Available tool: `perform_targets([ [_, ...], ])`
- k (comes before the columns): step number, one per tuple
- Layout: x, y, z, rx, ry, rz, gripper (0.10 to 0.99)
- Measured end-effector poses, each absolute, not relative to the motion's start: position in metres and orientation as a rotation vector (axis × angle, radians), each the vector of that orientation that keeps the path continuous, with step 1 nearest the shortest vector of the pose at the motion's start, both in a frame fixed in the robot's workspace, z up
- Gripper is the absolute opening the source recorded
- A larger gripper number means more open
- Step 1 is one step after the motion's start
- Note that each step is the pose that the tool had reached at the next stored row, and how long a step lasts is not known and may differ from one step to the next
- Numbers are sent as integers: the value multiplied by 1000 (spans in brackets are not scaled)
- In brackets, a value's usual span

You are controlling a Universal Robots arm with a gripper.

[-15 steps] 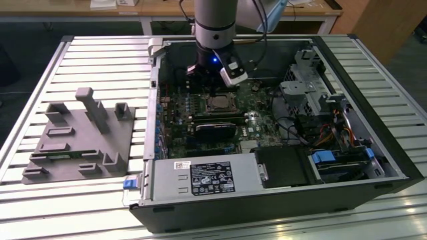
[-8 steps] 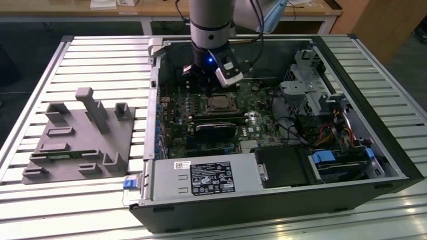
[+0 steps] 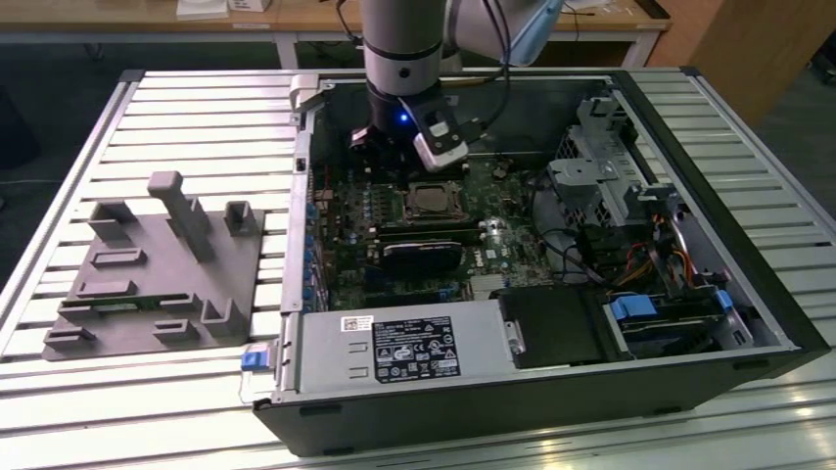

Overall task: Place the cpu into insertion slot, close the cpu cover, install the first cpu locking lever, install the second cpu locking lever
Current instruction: 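Install the first cpu locking lever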

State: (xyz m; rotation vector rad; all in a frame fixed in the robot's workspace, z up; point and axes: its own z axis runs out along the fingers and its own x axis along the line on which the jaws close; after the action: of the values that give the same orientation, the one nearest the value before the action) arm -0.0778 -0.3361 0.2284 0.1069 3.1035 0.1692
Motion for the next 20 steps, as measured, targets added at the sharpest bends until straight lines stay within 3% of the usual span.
perform_targets([
  [20,-98,-336,228,107,3104,170,106],
])
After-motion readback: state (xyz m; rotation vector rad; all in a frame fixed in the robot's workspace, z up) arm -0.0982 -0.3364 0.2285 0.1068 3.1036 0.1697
